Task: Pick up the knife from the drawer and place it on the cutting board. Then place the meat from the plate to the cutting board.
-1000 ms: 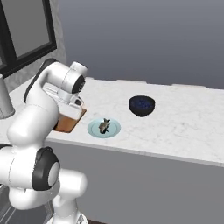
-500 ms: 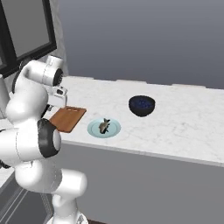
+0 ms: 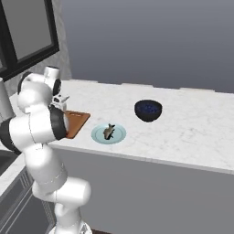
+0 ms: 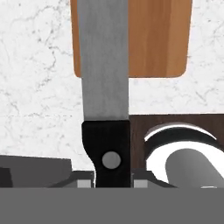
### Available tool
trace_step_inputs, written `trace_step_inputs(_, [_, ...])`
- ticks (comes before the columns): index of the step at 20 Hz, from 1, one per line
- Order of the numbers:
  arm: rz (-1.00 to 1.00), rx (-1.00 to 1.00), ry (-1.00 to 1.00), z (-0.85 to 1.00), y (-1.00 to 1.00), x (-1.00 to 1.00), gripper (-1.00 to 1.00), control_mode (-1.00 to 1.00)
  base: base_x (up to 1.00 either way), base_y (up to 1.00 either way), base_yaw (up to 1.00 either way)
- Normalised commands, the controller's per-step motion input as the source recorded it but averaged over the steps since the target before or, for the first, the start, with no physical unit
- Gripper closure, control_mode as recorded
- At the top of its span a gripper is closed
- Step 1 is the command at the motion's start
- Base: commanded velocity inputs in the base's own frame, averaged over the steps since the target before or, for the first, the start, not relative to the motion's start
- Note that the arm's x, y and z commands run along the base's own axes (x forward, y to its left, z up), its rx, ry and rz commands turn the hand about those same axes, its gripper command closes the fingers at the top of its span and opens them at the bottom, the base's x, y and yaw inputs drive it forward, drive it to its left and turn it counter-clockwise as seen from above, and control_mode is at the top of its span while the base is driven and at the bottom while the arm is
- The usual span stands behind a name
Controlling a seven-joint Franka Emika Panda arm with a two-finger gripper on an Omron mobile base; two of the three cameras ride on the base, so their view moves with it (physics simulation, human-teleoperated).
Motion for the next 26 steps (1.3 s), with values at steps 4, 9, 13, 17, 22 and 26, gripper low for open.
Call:
trace_step_inputs(4, [-0.25,-0.09,-0.07,-0.55,0.01,0.62,1.00,-1.00,0.00,0.00,0.00])
trace_step_inputs(9, [-0.11,-0.02,0.00,-0.50,0.00,0.62,1.00,-1.00,0.00,0.00,0.00])
trace_step_inputs(13, [0.00,0.00,0.05,-0.58,0.00,0.61,1.00,-1.00,0.00,0.00,0.00])
trace_step_inputs(17, [0.00,0.00,0.07,-0.47,0.00,0.50,1.00,-1.00,0.00,0.00,0.00])
trace_step_inputs(22, [0.00,0.00,0.07,-0.42,0.00,0.43,1.00,-1.00,0.00,0.00,0.00])
trace_step_inputs(26, [0.00,0.00,0.08,-0.34,0.08,0.38,1.00,-1.00,0.00,0.00,0.00])
